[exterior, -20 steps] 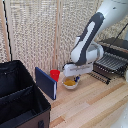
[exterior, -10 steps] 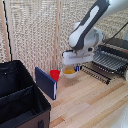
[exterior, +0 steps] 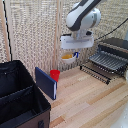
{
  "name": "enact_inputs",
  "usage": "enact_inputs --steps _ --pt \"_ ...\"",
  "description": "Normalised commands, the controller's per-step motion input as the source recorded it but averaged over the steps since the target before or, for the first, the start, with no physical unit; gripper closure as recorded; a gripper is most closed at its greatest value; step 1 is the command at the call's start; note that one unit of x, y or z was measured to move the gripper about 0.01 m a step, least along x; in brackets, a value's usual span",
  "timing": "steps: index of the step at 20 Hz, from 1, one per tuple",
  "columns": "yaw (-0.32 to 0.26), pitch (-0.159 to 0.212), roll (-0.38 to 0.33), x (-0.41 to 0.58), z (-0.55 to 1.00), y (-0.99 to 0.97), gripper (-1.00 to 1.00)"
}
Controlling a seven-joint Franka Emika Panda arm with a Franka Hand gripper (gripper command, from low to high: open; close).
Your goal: Gently stretch your hand towards the oven tray's handle, obtaining a firm grip, and draw it cautiously out of the oven. Transition your grip to the hot dog bowl, gingerly seizing the edge, and elevate it from the surface. Hover the bowl over the tray, delicately lower it, and temper your grip, establishing the bowl's equilibrium.
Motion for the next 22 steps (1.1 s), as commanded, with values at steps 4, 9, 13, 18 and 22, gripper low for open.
enact_inputs --steps 4,9,13,18,22 --pt "-0.198 0.0 -0.033 0.633 0.38 -0.25 1.0" --pt "-0.184 0.0 -0.006 0.59 0.35 -0.42 1.0" --pt "-0.136 0.0 0.0 0.483 0.39 -0.66 1.0" --pt "-0.118 0.0 0.0 0.385 0.39 -0.75 1.0" --pt "-0.089 0.0 0.013 0.241 0.3 -0.85 1.0"
